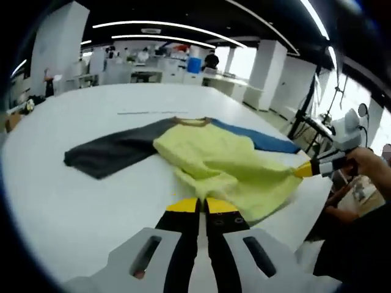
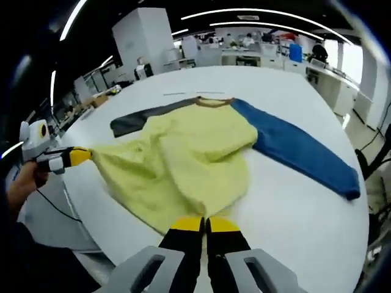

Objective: Fold the garment on the visible template until the final outline fits inside the template.

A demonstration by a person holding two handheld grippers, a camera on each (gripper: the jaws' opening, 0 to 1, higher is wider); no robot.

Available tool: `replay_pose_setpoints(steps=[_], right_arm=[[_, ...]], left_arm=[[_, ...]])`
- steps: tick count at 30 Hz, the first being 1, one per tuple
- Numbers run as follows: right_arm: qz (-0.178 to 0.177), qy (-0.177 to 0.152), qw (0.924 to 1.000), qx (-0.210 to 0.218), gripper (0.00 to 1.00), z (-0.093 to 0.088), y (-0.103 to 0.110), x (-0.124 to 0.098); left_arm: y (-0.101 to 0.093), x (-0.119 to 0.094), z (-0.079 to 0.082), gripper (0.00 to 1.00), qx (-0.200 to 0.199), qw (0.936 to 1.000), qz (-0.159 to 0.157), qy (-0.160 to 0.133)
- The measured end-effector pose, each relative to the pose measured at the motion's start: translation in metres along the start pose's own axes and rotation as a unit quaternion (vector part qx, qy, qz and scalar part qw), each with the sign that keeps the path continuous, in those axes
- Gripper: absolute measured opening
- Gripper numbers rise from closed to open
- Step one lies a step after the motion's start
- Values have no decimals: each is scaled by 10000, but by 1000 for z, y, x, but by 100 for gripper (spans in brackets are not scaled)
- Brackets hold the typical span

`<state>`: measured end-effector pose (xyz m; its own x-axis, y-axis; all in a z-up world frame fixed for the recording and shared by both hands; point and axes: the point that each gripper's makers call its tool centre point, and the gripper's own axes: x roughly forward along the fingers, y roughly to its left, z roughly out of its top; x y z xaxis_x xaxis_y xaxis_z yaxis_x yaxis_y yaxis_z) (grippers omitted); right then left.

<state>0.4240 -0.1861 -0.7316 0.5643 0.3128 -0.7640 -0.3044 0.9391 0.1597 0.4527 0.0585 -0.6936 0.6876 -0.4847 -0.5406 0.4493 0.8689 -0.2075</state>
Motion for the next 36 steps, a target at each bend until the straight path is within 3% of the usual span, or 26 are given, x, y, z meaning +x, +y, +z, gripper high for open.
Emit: replay_pose_setpoints(steps=[13, 24, 27, 29, 32, 36], right_arm=[[-6, 245, 9996, -156, 0, -24, 9, 11], [-6, 330, 9994, -59, 0, -31, 9, 10], [53, 217, 9997, -12, 0, -31, 10, 10], [71, 178, 9997, 169, 6, -30, 9, 8], [60, 99, 9997, 223, 16, -27, 3, -1], [-63, 38, 9999, 89, 12, -26, -13, -9]], left_arm=[[13, -23, -41, 0, -32, 9988, 190, 458], [27, -25, -78, 0, -455, 9925, 524, 1005], [26, -25, -79, 1, -379, 9928, 533, 1008], [26, -25, -79, 2, -355, 9928, 526, 1012], [28, -26, -79, 12, -293, 9928, 543, 1024], [27, -26, -77, 16, -226, 9933, 501, 1016]])
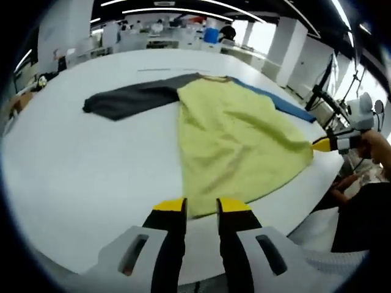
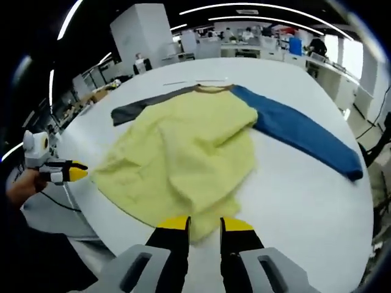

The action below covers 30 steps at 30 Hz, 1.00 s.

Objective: Fold the garment on the visible template until the final outline fits inside the template.

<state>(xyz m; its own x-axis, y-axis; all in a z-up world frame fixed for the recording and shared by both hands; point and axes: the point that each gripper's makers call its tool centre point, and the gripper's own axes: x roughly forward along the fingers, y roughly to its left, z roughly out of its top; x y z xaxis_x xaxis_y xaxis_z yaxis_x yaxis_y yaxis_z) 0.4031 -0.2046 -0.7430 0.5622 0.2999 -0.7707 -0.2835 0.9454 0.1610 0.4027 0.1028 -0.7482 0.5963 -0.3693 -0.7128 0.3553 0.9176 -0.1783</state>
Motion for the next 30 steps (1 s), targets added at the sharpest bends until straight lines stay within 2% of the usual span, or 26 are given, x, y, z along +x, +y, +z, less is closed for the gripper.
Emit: replay_pose_setpoints(steps=[3, 6, 8, 12, 15, 19, 23, 30], right_arm=[[-103, -82, 9999, -102, 12, 4, -13, 1], [-94, -138, 9977, -655, 10, 10, -20, 6], [-71, -84, 9974, -718, 11, 10, -21, 10], [189, 22, 9961, -863, 11, 9, -17, 22], [168, 240, 9947, -988, 11, 3, -20, 30], [191, 366, 9950, -906, 11, 1, -23, 35], [237, 442, 9937, -997, 11, 1, -23, 39], [303, 474, 9935, -990, 11, 3, -25, 41]], left_arm=[[1, 2, -2, 17, 86, 9999, 19, 79], [3, 5, -5, 18, 264, 9995, 61, 173], [4, 7, -8, 18, 367, 9990, 63, 246], [6, 9, -12, 18, 502, 9981, 95, 346], [8, 10, -13, 18, 544, 9978, 103, 367], [11, 13, -14, 18, 405, 9983, 48, 414], [10, 15, -15, 18, 586, 9971, 43, 480], [11, 18, -15, 17, 602, 9972, 57, 440]])
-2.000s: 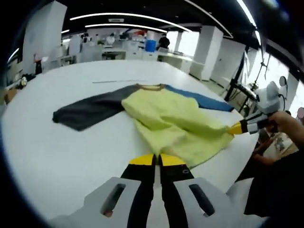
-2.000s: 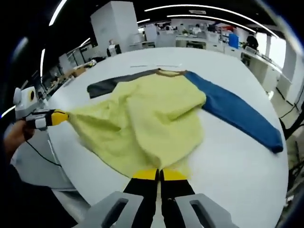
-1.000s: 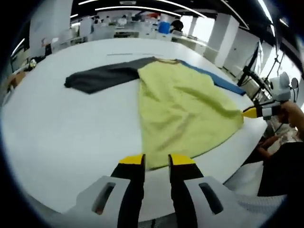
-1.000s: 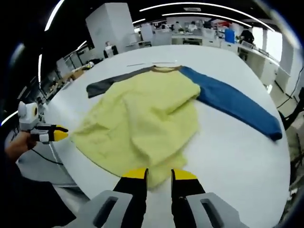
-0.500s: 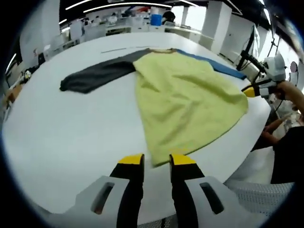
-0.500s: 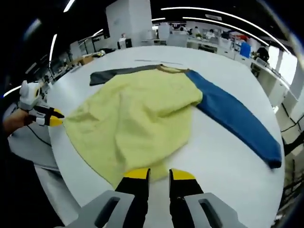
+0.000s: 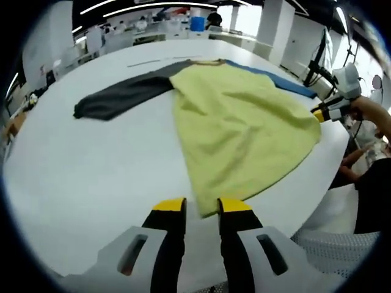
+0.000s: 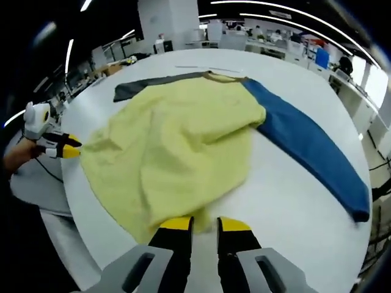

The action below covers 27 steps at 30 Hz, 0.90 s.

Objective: Fold the garment on the visible template until the final outline fits inside the template.

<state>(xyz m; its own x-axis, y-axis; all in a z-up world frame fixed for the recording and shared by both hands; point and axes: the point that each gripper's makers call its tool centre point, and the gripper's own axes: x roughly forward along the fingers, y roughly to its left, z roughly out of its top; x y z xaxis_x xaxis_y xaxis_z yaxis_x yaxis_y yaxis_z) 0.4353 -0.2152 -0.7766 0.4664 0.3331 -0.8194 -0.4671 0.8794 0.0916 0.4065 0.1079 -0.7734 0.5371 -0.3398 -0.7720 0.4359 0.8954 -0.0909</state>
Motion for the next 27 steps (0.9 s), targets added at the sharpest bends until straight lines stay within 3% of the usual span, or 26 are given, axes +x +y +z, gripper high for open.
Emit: replay_pose_setpoints(steps=[4, 7, 10, 15, 19, 23, 27], right_arm=[[-17, 88, 9993, -371, 6, -2, 5, 1], [-19, 96, 9995, -286, 4, -1, 6, 1], [-59, 133, 9993, 333, 2, -2, 3, 0], [-113, 256, 9994, 201, 0, -6, 1, -3], [-448, 638, 9965, 316, 0, -20, -8, -19], [-638, 518, 9954, 493, 0, -29, -10, -39], [-705, 407, 9930, 851, 0, -42, -4, -53]], left_arm=[[-3, 2, -2, 17, 72, 10000, 31, 3], [-2, 1, -2, 16, 17, 10000, 63, 21], [1, 1, -2, 10, -149, 9999, 81, 31], [-4, 4, -2, 1, -354, 9994, 8, -13], [-2, 3, -3, 1, -530, 9986, 34, 17], [0, 1, -5, 0, -828, 9966, 21, -25], [0, -3, -3, 0, -829, 9965, -26, -46]])
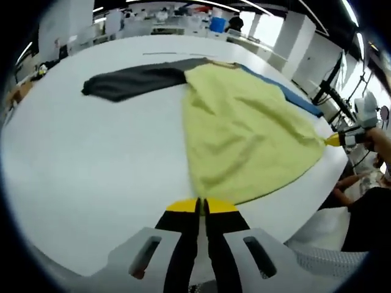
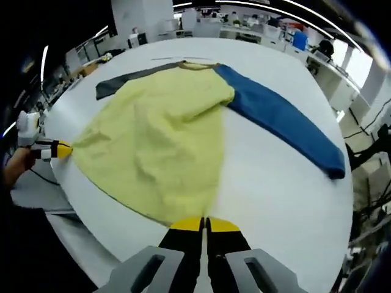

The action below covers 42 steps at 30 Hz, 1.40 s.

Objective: Fold the garment on the visible template until the final outline fits inside the template.

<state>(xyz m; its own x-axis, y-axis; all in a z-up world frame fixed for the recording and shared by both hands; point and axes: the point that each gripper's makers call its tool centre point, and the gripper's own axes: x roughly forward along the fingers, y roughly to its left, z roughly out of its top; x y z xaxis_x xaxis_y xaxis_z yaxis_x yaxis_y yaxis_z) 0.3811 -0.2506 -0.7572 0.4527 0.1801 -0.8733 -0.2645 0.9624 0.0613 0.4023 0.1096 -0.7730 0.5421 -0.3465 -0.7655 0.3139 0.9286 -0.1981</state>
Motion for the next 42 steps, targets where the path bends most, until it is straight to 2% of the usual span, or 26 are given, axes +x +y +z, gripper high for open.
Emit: replay_pose_setpoints(steps=[2, 6, 9, 12, 15, 18, 22, 29, 34, 39, 42], right_arm=[[-9, -11, 9998, 192, 0, -6, 3, -4], [-331, -93, 9986, 409, 0, -18, 6, -4], [-438, 50, 9985, 313, 0, -28, 12, 2], [-345, 177, 9991, 185, 0, -31, 22, 1], [-467, 193, 9987, 111, 0, -32, 16, 2], [-411, 137, 9982, 426, 0, -30, 12, 0], [-499, 239, 9985, 51, 0, -33, 13, -1], [-423, 229, 9986, 235, 0, -37, 12, -3], [-126, 150, 9984, 533, 0, -39, 14, -5], [-84, 155, 9983, 558, 0, -43, 17, -6], [-175, 138, 9983, 547, 0, -44, 15, -5]], left_arm=[[0, -3, 0, 0, -34, 10000, -31, -1], [1, -8, -5, 0, -103, 9999, -60, 46], [1, -9, -10, 0, -87, 9998, -76, 145], [2, -11, -12, 0, -30, 9998, -54, 190], [3, -13, -14, 0, 44, 9996, -53, 283], [2, -14, -17, 0, 24, 9993, -88, 366], [-4, -15, -22, 0, 75, 9985, -119, 521], [-4, -18, -25, 0, 52, 9980, -86, 616], [-2, -20, -26, 0, 70, 9983, -39, 573], [-1, -20, -27, 0, 11, 9985, -15, 553], [-2, -19, -29, 0, 36, 9981, -52, 607]])
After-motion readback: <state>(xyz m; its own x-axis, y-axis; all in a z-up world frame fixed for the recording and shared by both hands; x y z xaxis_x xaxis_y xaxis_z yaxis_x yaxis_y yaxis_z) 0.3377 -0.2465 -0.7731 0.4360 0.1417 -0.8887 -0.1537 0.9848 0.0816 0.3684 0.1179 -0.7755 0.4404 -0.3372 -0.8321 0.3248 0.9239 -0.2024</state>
